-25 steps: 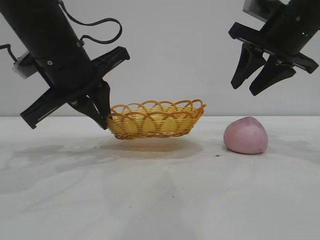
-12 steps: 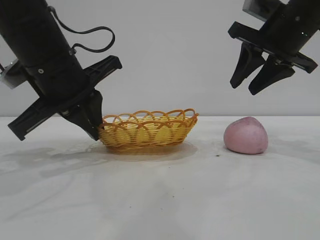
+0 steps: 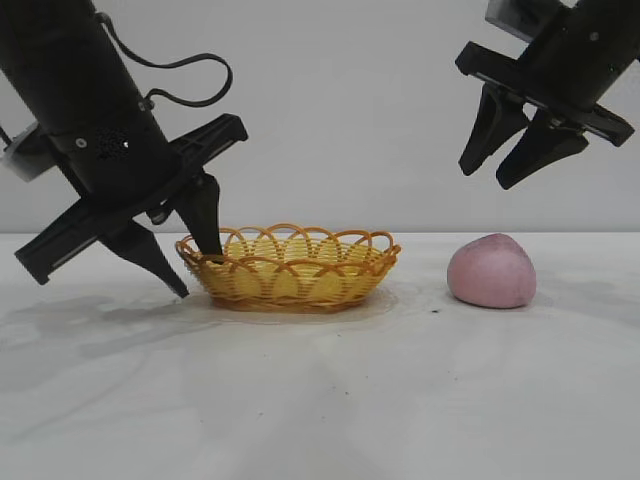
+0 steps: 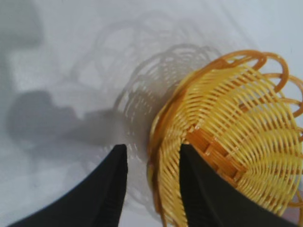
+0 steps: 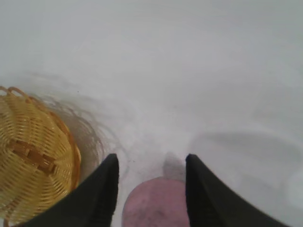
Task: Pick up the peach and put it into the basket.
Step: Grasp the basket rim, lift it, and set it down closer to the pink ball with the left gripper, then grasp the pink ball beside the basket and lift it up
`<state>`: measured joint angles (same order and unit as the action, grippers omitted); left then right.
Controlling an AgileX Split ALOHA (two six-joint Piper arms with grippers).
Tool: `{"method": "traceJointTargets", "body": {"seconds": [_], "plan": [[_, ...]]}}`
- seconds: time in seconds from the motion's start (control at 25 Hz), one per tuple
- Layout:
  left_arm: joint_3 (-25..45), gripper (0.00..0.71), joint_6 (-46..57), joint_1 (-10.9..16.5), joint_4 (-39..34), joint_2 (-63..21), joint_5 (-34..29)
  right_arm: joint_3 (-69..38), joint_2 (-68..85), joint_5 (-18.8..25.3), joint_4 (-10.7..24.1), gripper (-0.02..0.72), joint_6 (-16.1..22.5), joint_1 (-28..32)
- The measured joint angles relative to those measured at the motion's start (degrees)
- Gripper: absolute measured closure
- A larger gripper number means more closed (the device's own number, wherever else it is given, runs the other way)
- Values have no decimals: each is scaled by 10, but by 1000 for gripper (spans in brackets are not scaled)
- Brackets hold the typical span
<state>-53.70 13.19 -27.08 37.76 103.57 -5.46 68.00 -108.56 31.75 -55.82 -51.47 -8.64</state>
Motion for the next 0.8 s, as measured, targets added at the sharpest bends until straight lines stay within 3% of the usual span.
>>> {"method": "traceJointTargets", "body": {"seconds": [0.16,0.28,0.44,0.68,0.8], "plan": [[26,465,-19,41,-97,-67,-16,0,0,0,-2,409,-1,0],[34,465,-123,90,-236,-101,-44,0,0,0,-10,409,-5,0],[11,465,-200,134,-373,-112,-155,0,0,0,-28,409,-16,0],[9,465,-141,220,-411,-161,-222,0,0,-1,-34,409,-23,0],[37,465,-134,235,-417,-243,-228,0,0,-1,-39,409,-28,0]]}}
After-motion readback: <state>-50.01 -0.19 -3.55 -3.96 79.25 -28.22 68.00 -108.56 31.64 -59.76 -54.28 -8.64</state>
